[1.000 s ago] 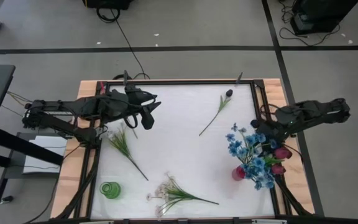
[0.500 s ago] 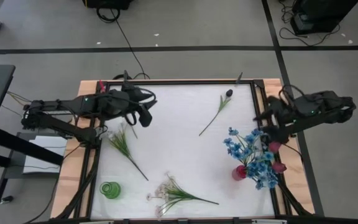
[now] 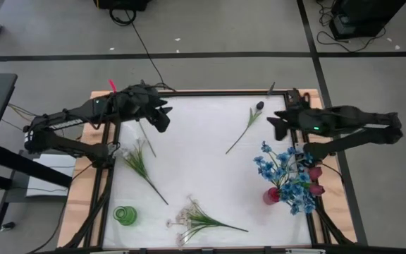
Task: Sort flowers into vase by color
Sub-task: Put the right black tulip flower into the green flower vase
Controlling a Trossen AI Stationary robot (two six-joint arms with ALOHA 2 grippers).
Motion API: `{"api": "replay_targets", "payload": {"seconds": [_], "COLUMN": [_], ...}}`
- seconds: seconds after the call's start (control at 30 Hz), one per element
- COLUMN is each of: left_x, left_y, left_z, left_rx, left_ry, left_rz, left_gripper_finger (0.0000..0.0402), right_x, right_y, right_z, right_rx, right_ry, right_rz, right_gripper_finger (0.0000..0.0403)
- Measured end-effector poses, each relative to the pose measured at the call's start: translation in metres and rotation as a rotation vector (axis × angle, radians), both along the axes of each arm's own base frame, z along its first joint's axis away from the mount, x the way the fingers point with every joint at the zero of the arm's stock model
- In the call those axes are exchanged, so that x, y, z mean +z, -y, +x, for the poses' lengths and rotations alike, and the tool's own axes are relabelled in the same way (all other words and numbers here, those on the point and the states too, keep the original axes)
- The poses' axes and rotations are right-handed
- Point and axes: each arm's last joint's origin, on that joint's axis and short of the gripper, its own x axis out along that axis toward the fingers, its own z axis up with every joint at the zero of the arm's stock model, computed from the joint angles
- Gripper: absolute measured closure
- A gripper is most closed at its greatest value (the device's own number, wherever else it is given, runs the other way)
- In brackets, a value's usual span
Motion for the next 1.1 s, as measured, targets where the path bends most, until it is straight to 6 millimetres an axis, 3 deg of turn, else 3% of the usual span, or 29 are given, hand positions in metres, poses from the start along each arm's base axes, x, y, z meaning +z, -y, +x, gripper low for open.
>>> {"api": "replay_targets", "payload": {"seconds": [0.3,0.6,0.8,1.1], "left_x": [0.000,-0.014,-0.032,-0.047], "left_y": [-0.009,-0.004,0.001,0.000], "left_z": [-0.003,-0.013,-0.014,-0.009], "left_rx": [0.022,0.063,0.092,0.159], "left_ry": [0.002,-0.133,-0.196,-0.165], "left_rz": [-0.019,-0.123,-0.193,-0.259], "left_gripper_finger": [0.0246,0.0246,0.0246,0.0246], "right_x": [-0.009,-0.057,-0.093,-0.138], "right_y": [0.036,0.095,0.130,0.168], "right_z": [0.064,0.106,0.115,0.103], "right_rx": [-0.169,-0.275,-0.261,-0.390], "right_ry": [0.070,-0.090,-0.184,-0.350], "right_rz": [0.041,0.198,0.408,0.645], "right_gripper_finger": [0.0175,0.0178,0.0197,0.0208]}}
